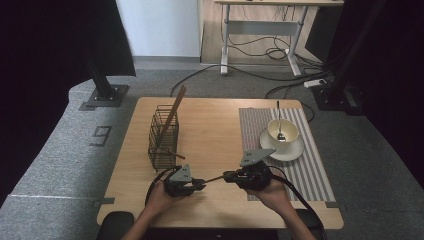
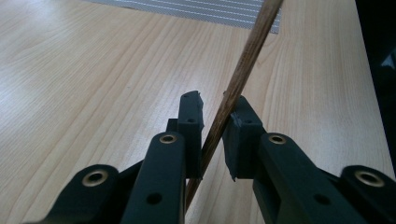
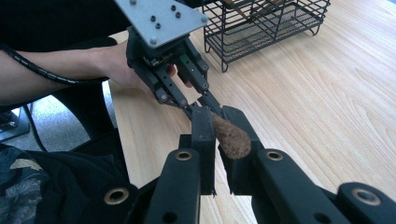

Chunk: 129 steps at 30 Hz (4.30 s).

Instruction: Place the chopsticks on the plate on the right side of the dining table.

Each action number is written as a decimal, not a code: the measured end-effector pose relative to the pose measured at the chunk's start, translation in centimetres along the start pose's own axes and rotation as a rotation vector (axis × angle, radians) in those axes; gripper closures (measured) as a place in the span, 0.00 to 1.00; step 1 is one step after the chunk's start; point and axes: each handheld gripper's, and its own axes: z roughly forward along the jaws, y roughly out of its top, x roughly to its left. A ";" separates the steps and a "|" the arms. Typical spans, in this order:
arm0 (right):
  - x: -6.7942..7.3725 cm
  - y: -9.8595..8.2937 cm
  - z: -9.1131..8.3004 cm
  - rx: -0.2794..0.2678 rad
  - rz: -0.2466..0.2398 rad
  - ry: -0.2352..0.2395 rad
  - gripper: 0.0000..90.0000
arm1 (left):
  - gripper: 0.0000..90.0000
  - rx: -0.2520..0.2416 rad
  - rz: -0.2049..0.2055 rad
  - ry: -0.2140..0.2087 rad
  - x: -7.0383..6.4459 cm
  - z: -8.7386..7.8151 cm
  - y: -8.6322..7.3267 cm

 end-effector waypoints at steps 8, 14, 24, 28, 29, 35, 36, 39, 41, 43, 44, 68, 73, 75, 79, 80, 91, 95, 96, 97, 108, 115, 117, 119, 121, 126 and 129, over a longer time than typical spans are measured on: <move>-1.0 0.1 -0.1 0.000 0.023 -0.025 0.87 | 0.92 0.010 0.076 -0.024 -0.4 0.1 0.2; -1.5 0.1 0.3 0.007 0.026 -0.034 0.79 | 0.95 0.004 0.056 -0.041 -0.3 0.0 0.2; -1.7 0.4 0.5 -0.030 0.043 -0.115 0.43 | 0.94 0.026 0.039 -0.056 -0.2 0.1 0.2; -1.8 0.6 0.6 -0.064 0.040 -0.121 0.31 | 0.94 0.038 0.041 -0.067 -0.3 0.3 0.2; -1.8 0.7 0.7 -0.066 0.039 -0.134 0.28 | 0.94 0.042 0.042 -0.069 -0.3 0.4 0.2; -2.1 1.1 1.1 -0.078 0.059 -0.218 0.18 | 0.94 0.054 0.038 -0.075 -0.3 0.5 0.2; -2.1 1.2 1.2 -0.079 0.054 -0.228 0.17 | 0.94 0.055 0.038 -0.076 -0.3 0.6 0.2; -1.9 1.6 1.6 -0.069 0.037 -0.256 0.17 | 0.94 0.055 0.038 -0.076 -0.3 0.5 0.2; -2.0 1.6 1.8 -0.071 0.035 -0.263 0.18 | 0.94 0.053 0.038 -0.076 -0.2 0.5 0.2; -2.2 1.6 2.1 -0.057 0.036 -0.275 0.18 | 0.94 0.043 0.025 -0.080 -0.1 0.3 0.1; -2.3 1.5 2.2 -0.048 0.033 -0.287 0.18 | 0.94 0.040 0.021 -0.080 -0.1 0.3 0.1; -6.0 -2.4 2.5 0.055 0.120 -0.381 0.19 | 0.94 0.009 0.020 -0.042 0.4 -0.5 0.0; -6.3 -2.6 2.4 0.073 0.127 -0.376 0.19 | 0.94 0.035 0.020 -0.051 0.3 -0.3 0.0; -6.3 -2.4 2.1 0.061 0.115 -0.370 0.19 | 0.94 0.052 0.017 -0.060 0.3 -0.2 0.0; -6.0 -2.1 1.3 0.040 0.109 -0.328 0.16 | 0.94 0.084 0.011 -0.079 0.4 -0.2 0.0; -5.8 -2.0 1.1 0.045 0.101 -0.314 0.16 | 0.94 0.088 0.008 -0.082 0.4 -0.2 -0.1; -4.0 -2.5 2.7 0.225 -0.014 -0.180 0.33 | 0.94 0.157 0.043 -0.113 -0.1 0.3 0.2; -3.5 -2.7 3.4 0.277 -0.076 -0.142 0.43 | 0.94 0.168 0.043 -0.117 -0.1 0.3 0.2; -3.4 -2.7 3.6 0.289 -0.089 -0.132 0.46 | 0.94 0.170 0.042 -0.118 -0.1 0.3 0.2; -3.3 -2.8 3.7 0.302 -0.101 -0.124 0.48 | 0.94 0.171 0.042 -0.119 -0.1 0.3 0.2; -2.4 -3.4 5.0 0.413 -0.195 -0.125 0.66 | 0.94 0.188 0.068 -0.137 -0.4 0.9 0.4; -2.0 -3.5 5.4 0.445 -0.259 -0.132 0.75 | 0.94 0.193 0.071 -0.138 -0.3 1.0 0.4; -1.9 -3.5 5.5 0.458 -0.276 -0.128 0.77 | 0.94 0.193 0.071 -0.137 -0.3 1.0 0.3; -1.8 -3.4 5.6 0.471 -0.287 -0.116 0.79 | 0.93 0.192 0.064 -0.128 -0.2 1.0 0.2; -1.7 -3.4 5.7 0.484 -0.291 -0.094 0.82 | 0.91 0.188 0.056 -0.111 0.0 0.9 0.1; -1.3 -3.5 5.8 0.479 -0.304 -0.021 0.91 | 0.78 0.147 0.034 -0.054 0.3 0.5 -0.1; -0.9 -3.4 5.7 0.476 -0.312 -0.002 0.92 | 0.67 0.129 0.004 -0.026 0.5 0.5 -0.2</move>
